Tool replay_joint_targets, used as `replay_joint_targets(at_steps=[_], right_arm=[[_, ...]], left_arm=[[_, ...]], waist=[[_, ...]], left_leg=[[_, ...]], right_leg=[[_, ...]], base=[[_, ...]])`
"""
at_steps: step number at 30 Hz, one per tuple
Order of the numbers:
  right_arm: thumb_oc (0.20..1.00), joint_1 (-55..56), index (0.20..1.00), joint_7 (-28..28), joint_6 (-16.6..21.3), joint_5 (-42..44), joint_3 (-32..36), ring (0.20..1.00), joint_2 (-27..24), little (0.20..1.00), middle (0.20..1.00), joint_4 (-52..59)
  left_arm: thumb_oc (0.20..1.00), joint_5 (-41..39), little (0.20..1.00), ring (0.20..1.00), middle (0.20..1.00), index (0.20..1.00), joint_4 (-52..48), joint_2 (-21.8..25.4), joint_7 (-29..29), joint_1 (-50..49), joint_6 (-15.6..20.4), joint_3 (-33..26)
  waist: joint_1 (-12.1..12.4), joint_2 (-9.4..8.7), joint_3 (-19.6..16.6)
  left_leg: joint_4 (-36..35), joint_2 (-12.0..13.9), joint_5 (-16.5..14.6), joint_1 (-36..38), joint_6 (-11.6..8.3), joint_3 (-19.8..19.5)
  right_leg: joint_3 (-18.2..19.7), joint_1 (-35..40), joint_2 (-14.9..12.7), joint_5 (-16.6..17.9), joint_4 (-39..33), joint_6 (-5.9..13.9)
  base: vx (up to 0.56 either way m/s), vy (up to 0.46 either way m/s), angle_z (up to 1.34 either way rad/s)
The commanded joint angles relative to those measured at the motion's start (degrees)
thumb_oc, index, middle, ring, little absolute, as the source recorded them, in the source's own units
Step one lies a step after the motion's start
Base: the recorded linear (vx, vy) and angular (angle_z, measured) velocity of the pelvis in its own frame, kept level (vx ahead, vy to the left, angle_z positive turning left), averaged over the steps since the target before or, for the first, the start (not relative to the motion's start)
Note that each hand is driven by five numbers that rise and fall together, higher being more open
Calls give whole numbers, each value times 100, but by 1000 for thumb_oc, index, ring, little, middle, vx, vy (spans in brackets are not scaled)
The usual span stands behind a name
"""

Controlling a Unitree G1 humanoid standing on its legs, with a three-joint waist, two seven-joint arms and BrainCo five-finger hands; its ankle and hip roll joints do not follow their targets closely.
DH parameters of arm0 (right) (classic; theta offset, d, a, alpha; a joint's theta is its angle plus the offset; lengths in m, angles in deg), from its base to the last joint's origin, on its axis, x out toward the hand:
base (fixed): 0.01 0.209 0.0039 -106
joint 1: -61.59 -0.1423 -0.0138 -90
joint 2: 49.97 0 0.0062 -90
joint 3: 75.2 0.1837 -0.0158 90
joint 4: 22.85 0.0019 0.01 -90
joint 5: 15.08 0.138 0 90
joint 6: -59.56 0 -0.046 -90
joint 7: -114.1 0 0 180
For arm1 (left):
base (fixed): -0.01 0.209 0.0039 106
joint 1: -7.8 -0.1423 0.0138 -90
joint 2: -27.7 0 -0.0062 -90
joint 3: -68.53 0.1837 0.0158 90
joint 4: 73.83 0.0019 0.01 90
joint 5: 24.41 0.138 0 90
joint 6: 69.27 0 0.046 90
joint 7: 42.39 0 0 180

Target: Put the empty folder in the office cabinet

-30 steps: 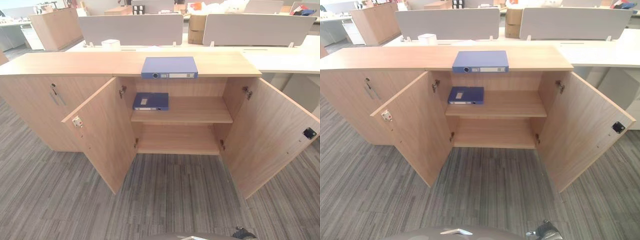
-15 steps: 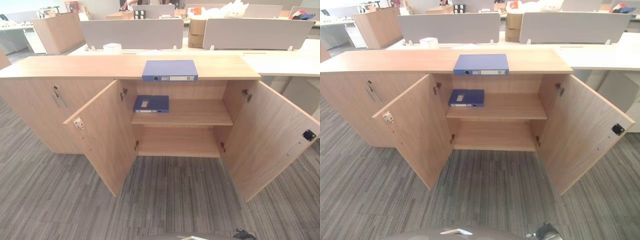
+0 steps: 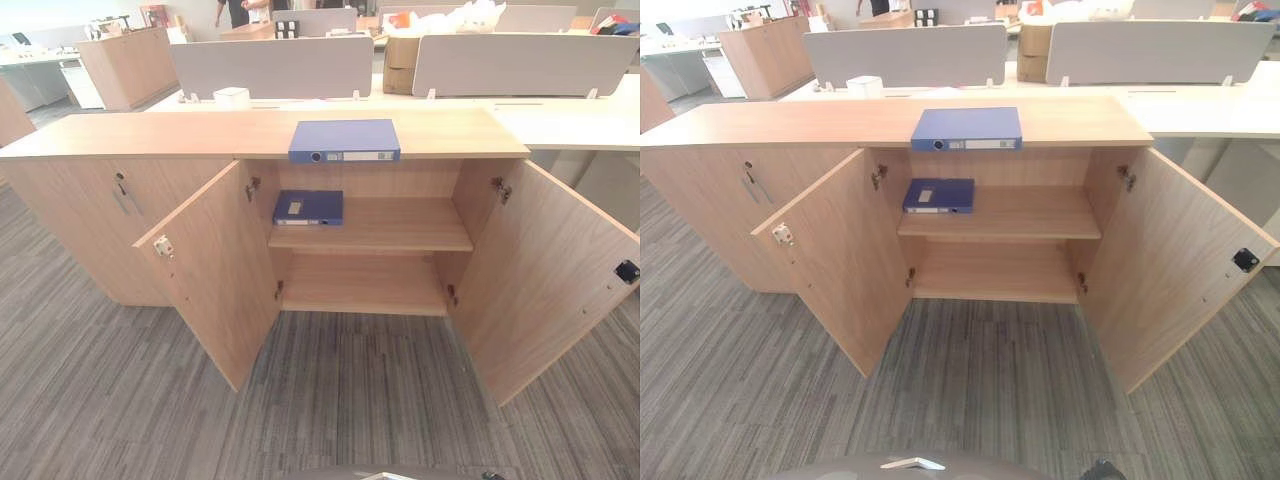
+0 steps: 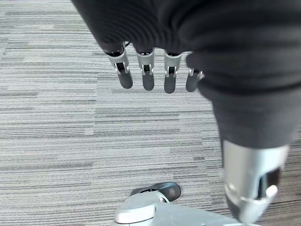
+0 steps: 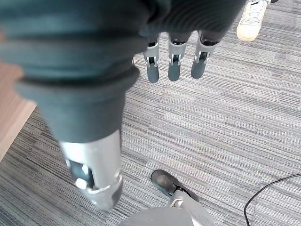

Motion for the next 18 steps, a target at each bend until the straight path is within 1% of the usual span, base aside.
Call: replay_joint_targets(at_steps=[1,2,3,4,5,6,7,8,9,10,11,12,13,14,15,17,18], right_arm=[[1000,-365,1000,25,15,-26,11,1000,-207,1000,1000,-316],[1000,-365,1000,25,15,-26,11,1000,-207,1000,1000,-316],[1000,-391,1000,61,17,29,45,1000,-290,1000,1000,-282],[1000,-399,1000,69,11,45,61,1000,-320,1000,1000,-269],[1000,-401,1000,69,11,45,62,1000,-320,1000,1000,-269],[1000,-434,1000,91,4,61,74,1000,-391,1000,1000,-251],[1000,-453,1000,91,-7,54,67,1000,-419,1000,1000,-255],[1000,-468,1000,97,-15,38,61,1000,-446,1000,1000,-259],[1000,-498,1000,105,-27,32,55,1000,-465,1000,1000,-276],[1000,-498,1000,105,-26,32,55,1000,-465,1000,1000,-276],[1000,-516,1000,116,-30,37,71,1000,-489,1000,1000,-285],[1000,-527,1000,124,-28,72,115,1000,-525,1000,1000,-303],[1000,-525,1000,124,-27,72,115,1000,-525,1000,1000,-303],[1000,-544,1000,142,-24,102,135,1000,-541,1000,1000,-333],[1000,-548,1000,160,-19,115,156,1000,-554,1000,1000,-364],[1000,-549,1000,180,-22,108,199,1000,-574,1000,1000,-449],[1000,-544,1000,162,-27,86,210,1000,-580,1000,1000,-482]], left_arm=[[1000,-193,1000,1000,1000,1000,229,169,-11,329,44,-214],[1000,-193,1000,1000,1000,1000,229,169,-11,329,44,-214],[1000,-348,1000,1000,1000,1000,112,152,-7,379,65,-211],[1000,-391,1000,1000,1000,1000,84,148,-17,401,63,-215],[1000,-391,1000,1000,1000,1000,84,149,-17,403,62,-215],[1000,-480,1000,1000,1000,1000,26,146,-53,428,80,-225],[1000,-502,1000,1000,1000,1000,24,135,-73,437,88,-203],[1000,-510,1000,1000,1000,1000,18,108,-67,423,98,-180],[1000,-492,1000,1000,1000,1000,19,90,-60,411,88,-160],[1000,-492,1000,1000,1000,1000,19,90,-60,411,88,-159],[1000,-480,1000,1000,1000,1000,35,82,-55,379,96,-135],[1000,-471,1000,1000,1000,1000,83,71,-34,323,97,-84],[1000,-471,1000,1000,1000,1000,84,70,-34,322,98,-82],[1000,-471,1000,1000,1000,1000,116,69,-50,309,106,-62],[1000,-489,1000,1000,1000,1000,120,61,-65,298,119,-38],[1000,-511,1000,1000,1000,1000,144,36,-95,299,136,-21],[1000,-515,1000,1000,1000,1000,158,23,-82,283,139,-55]], waist=[[126,-221,240],[125,-221,238],[190,-252,518],[218,-274,604],[211,-268,598],[281,-282,771],[289,-275,821],[290,-256,840],[310,-252,834],[317,-253,836],[340,-259,819],[376,-177,769],[382,-183,777],[415,-93,759],[451,-51,769],[478,40,771],[490,91,736]], left_leg=[[436,234,-381,-340,-280,-113],[439,234,-382,-344,-280,-114],[1563,63,-547,-975,-353,-166],[1969,9,-485,-1194,-382,-191],[2005,13,-501,-1223,-383,-199],[2812,-100,-155,-1655,-465,-313],[3000,-124,-10,-1824,-504,-379],[2901,-73,32,-1930,-510,-338],[2735,6,-12,-2022,-490,-265],[2737,7,-17,-2017,-489,-258],[2433,93,-90,-2047,-454,-213],[1647,319,152,-2003,-461,-278],[1608,315,170,-1970,-464,-270],[1123,498,493,-2074,-514,-398],[674,602,676,-2060,-565,-490],[172,740,881,-2159,-698,-576],[44,765,921,-2050,-733,-524]], right_leg=[[-19,149,-254,-486,100,373],[-20,146,-254,-486,100,373],[-48,74,-323,-593,267,257],[-56,89,-353,-613,288,205],[-64,79,-347,-614,291,204],[-79,111,-363,-629,323,132],[-85,120,-360,-644,322,117],[-79,143,-361,-679,319,133],[-83,177,-375,-716,310,154],[-76,179,-376,-719,311,155],[-60,213,-388,-762,298,191],[-31,265,-331,-843,276,253],[-26,276,-338,-845,277,252],[14,342,-278,-921,258,287],[53,428,-276,-984,250,308],[150,605,-283,-1094,210,378],[193,714,-302,-1119,174,431]], base=[[-18,-22,7],[-103,-71,5],[-119,-91,7],[-121,-90,14],[-39,-52,14],[-17,-34,3],[0,0,0],[88,21,-3],[84,24,-4],[120,25,-11],[218,73,-7],[218,70,3],[236,106,-2],[180,76,0],[258,110,4],[277,117,13],[316,146,3]])
